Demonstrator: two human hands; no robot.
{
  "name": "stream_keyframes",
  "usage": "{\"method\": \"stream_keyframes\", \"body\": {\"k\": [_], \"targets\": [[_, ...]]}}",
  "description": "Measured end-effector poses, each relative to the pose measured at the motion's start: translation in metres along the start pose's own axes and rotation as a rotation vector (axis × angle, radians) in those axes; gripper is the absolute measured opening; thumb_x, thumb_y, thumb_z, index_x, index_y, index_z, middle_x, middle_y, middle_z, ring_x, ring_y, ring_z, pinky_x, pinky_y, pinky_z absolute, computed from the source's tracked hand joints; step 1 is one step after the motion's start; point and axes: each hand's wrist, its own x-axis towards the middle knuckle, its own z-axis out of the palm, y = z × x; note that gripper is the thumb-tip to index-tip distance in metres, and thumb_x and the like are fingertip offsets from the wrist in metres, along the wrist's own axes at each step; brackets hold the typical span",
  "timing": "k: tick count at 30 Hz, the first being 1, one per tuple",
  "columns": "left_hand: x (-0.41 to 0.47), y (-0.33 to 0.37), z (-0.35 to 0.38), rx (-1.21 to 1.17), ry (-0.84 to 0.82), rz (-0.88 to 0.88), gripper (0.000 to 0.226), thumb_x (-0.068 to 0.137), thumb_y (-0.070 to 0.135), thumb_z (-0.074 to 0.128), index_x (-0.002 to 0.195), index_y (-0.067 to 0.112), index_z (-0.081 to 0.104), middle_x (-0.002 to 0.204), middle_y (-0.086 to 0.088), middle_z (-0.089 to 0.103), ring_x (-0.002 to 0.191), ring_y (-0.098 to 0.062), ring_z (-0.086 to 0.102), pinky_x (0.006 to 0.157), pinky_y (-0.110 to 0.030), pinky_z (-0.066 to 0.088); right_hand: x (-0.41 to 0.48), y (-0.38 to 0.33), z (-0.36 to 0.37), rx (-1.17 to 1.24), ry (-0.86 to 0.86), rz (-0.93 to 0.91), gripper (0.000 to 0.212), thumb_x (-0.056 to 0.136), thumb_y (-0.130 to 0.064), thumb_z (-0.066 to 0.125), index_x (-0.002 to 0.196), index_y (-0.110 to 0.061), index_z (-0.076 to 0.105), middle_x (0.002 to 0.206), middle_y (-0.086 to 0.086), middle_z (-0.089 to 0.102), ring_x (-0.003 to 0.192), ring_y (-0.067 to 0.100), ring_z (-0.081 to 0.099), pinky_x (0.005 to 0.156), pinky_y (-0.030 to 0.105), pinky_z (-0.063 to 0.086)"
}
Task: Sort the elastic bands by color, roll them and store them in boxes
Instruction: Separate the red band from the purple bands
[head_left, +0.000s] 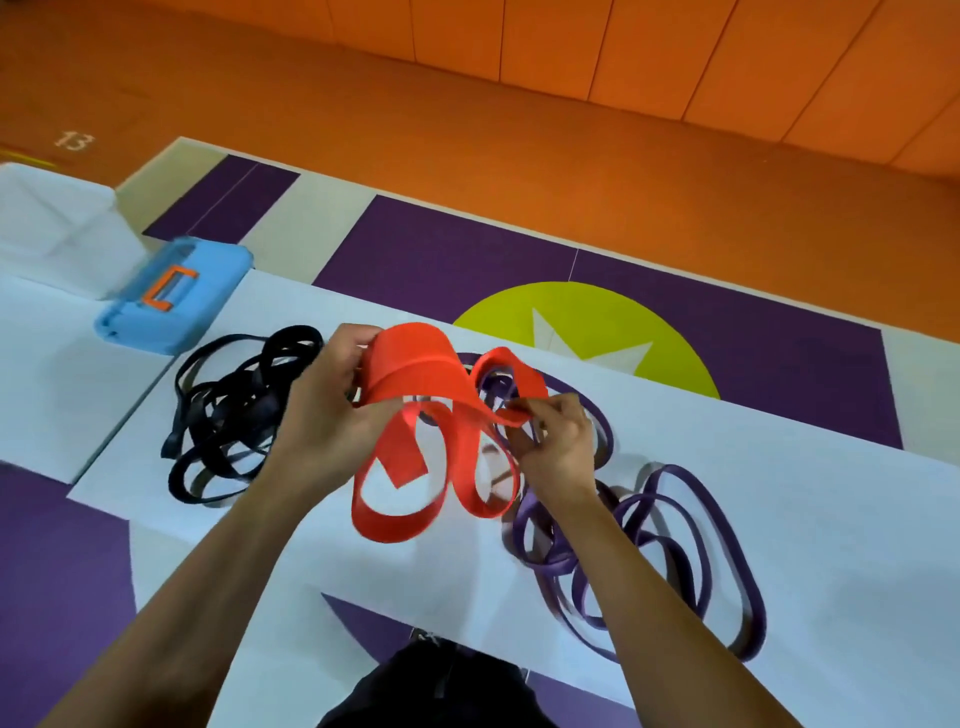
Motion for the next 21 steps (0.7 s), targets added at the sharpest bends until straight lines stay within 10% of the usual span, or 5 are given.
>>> {"method": "stream_keyframes", "body": {"k": [13,21], "targets": [[-0.022,-0.087,0.004,0.183,-0.197,-0.355,0.047,0.077,0.005,0.070,0.113,0.032,0.055,0.090,0.007,0.066,0.074,-0.015,0.065,0.066,-0.033,0.054,0.012,0.015,0.045,-0.732,-0.774,0.240,0.036,0.086,-0.052,0.068,0.115,-0.031,0.073,0.126,0.004,0.057,0.128,0.031,0.051,0.111,0.050,0.035],[-0.032,-0.111,0.013,0.239,-0.292,-0.502,0.052,0.087,0.014,0.073,0.128,0.030,0.045,0.107,0.000,0.064,0.092,-0.028,0.068,0.082,-0.046,0.061,0.018,0.023,0.075,-0.903,-0.664,0.155,0.047,0.097,-0.055,0.052,0.121,-0.019,0.069,0.146,0.006,0.042,0.129,0.038,0.046,0.112,0.052,0.036]]}}
